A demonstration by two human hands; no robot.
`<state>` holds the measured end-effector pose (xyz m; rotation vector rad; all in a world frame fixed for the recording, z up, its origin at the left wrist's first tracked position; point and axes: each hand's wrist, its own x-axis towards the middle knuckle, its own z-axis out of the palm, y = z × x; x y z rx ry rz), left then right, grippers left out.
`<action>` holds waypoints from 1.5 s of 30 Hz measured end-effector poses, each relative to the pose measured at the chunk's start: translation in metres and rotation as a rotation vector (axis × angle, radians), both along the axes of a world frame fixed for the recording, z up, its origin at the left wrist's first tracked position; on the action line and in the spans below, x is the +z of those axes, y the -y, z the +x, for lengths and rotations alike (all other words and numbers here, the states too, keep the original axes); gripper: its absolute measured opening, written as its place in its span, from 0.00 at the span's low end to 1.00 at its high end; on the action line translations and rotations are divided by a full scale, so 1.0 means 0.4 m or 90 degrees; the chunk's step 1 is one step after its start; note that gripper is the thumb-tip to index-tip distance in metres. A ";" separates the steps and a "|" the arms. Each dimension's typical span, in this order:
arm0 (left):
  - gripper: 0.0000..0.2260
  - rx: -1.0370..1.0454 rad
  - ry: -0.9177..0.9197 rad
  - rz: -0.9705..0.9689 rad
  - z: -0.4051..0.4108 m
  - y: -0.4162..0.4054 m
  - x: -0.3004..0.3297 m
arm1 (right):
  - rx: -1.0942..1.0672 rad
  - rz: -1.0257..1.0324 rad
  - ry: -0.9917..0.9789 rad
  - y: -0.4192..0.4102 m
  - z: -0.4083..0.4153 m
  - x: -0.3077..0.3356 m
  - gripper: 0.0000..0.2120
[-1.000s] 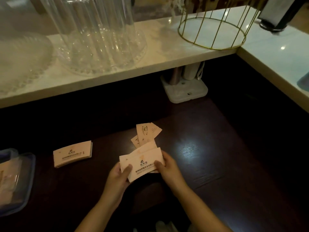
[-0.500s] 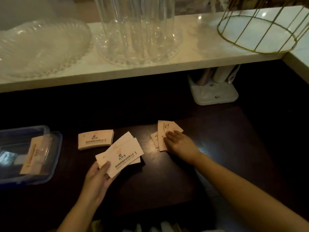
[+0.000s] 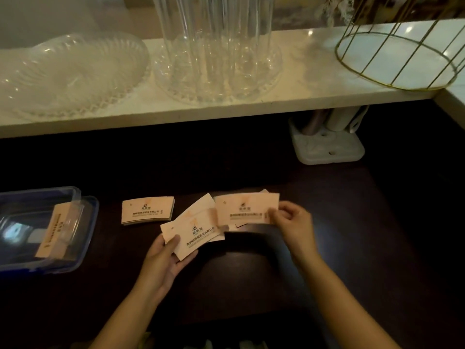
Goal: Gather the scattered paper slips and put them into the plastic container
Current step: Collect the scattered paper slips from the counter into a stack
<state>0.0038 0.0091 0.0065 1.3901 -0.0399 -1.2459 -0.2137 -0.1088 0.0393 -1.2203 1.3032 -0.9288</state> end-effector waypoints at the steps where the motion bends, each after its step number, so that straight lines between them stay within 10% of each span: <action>1: 0.10 -0.012 -0.001 -0.008 -0.009 0.008 0.002 | 0.025 0.052 0.032 -0.016 -0.001 -0.003 0.05; 11: 0.12 -0.101 0.088 -0.027 -0.036 0.016 0.008 | 0.136 0.071 -0.161 -0.036 0.043 -0.093 0.02; 19: 0.12 0.004 0.060 -0.009 0.035 -0.034 -0.003 | 0.236 -0.148 -0.708 0.061 0.114 -0.199 0.49; 30: 0.10 0.035 0.044 0.004 0.042 -0.046 -0.012 | 0.437 -0.328 -0.915 0.005 0.133 -0.217 0.26; 34: 0.10 0.025 0.041 -0.005 0.032 -0.039 -0.012 | 0.482 -0.475 -0.870 -0.024 0.083 -0.189 0.26; 39: 0.11 0.028 0.031 -0.015 0.030 -0.037 -0.009 | 0.220 -0.550 -0.638 0.013 0.003 -0.065 0.20; 41: 0.14 0.034 0.024 -0.015 0.028 -0.034 -0.010 | 0.083 -0.377 -0.490 0.028 -0.016 -0.024 0.05; 45: 0.15 0.029 0.012 -0.012 0.022 -0.026 -0.009 | -0.003 -0.014 -0.180 0.036 -0.051 -0.011 0.11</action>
